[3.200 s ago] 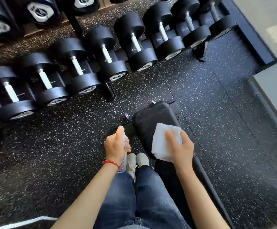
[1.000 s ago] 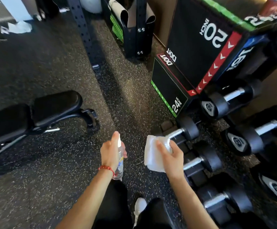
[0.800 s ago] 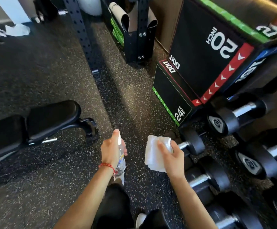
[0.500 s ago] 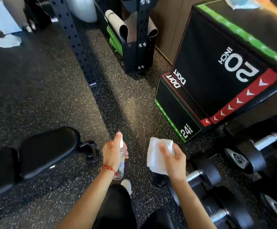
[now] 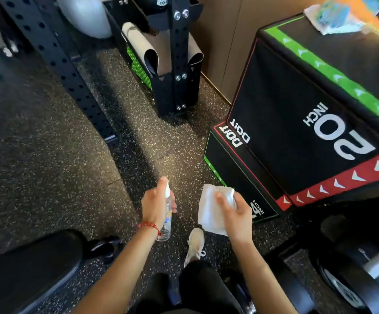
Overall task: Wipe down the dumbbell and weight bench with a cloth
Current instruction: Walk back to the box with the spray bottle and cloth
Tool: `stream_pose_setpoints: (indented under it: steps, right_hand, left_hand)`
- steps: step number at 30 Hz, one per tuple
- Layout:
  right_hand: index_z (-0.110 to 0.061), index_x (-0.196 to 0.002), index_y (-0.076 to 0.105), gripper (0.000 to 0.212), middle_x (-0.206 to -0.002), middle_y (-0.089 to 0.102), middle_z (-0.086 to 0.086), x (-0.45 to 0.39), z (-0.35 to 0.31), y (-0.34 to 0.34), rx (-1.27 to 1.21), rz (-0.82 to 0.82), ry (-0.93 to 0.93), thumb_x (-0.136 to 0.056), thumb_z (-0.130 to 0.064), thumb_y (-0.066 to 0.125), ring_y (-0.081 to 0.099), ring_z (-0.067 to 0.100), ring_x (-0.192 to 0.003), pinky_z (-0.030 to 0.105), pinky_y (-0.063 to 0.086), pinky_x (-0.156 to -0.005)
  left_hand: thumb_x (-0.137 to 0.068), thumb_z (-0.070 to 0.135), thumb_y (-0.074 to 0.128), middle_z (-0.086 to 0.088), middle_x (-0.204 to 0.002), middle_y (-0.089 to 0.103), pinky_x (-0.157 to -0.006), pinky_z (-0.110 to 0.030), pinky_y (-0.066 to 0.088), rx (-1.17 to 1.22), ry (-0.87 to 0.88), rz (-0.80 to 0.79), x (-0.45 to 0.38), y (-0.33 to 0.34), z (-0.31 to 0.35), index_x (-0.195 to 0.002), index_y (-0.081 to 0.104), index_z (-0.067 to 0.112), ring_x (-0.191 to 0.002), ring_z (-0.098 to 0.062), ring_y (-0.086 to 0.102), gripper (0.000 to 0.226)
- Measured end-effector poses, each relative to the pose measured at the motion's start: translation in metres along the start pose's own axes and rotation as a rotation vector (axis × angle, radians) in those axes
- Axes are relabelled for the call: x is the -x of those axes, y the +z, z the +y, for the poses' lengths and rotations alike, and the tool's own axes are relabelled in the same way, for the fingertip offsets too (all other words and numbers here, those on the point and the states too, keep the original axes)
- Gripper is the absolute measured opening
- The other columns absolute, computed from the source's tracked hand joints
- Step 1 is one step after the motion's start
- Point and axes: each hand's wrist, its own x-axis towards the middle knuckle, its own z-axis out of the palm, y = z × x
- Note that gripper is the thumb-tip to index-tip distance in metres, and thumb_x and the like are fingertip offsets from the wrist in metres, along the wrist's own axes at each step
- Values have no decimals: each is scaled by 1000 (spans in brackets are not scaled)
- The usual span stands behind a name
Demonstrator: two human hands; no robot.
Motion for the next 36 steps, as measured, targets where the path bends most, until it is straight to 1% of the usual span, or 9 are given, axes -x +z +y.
stream_pose_setpoints:
  steps: [2,6,10,14,19,22,25,30,36]
  right_hand:
    - [-3,-74,56,44,-64,50,5,-35,-10,0,-13,3,-9,-74,-47,60,43,12,-60,28,36,-58]
    - [-6,-63,43,45,-58,38,-1,-97,-37,-9,11,42,-41,-80,-41,66,34,9,-56,26,32,-54]
    - [-1,-76,56,36,-68,54,16,-145,-57,-16,-4,53,-16,-83,-36,65,46,13,-63,32,41,-62]
    - [-9,-73,60,27,-67,59,1,-184,-72,-22,-46,124,20,-82,-34,66,53,12,-65,35,46,-66]
    - [0,-80,57,38,-70,52,7,-229,-86,-29,-85,234,48,-82,-37,64,47,15,-66,38,46,-63]
    - [-12,-77,62,27,-74,61,12,-260,-97,-32,-84,323,57,-81,-38,64,55,21,-67,43,51,-67]
    - [-20,-75,62,24,-72,65,4,-293,-112,-31,-111,440,79,-76,-44,62,60,19,-70,41,52,-67]
    - [-16,-66,55,31,-57,50,-9,-341,-144,-31,-186,615,76,-71,-46,62,46,9,-57,31,41,-58]
    - [-4,-67,49,44,-63,45,0,-383,-178,-46,-252,783,13,-69,-46,62,41,12,-61,30,36,-57]
  left_hand:
    - [-93,46,39,-7,-41,57,-38,-18,42,6,4,-1,-25,19,18,-50,58,5,-39,-20,57,62]
    - [-94,43,40,-7,-41,56,-37,-15,41,-1,29,-3,-66,57,58,-48,57,4,-37,-18,55,62]
    - [-95,42,39,-5,-41,56,-38,-16,42,-18,43,-44,-99,91,93,-53,58,3,-38,-17,55,60]
    - [-84,53,40,-4,-40,56,-45,-24,46,-21,68,-112,-132,126,124,-48,56,12,-36,-18,55,57]
    - [-79,59,35,-4,-40,57,-39,-21,43,-72,141,-221,-180,168,153,-48,57,13,-37,-17,57,60]
    - [-77,60,36,-6,-41,57,-41,-21,43,-77,150,-299,-213,198,174,-43,56,17,-38,-18,57,58]
    - [-74,59,38,-6,-41,56,-48,-27,47,-64,158,-419,-247,227,203,-41,56,15,-41,-21,56,58]
    - [-78,54,35,-9,-40,54,-51,-25,43,-64,271,-582,-291,267,262,-44,54,5,-43,-21,54,62]
    - [-81,44,35,-7,-33,47,-42,-17,37,43,383,-745,-309,312,329,-45,51,-8,-35,-15,45,64]
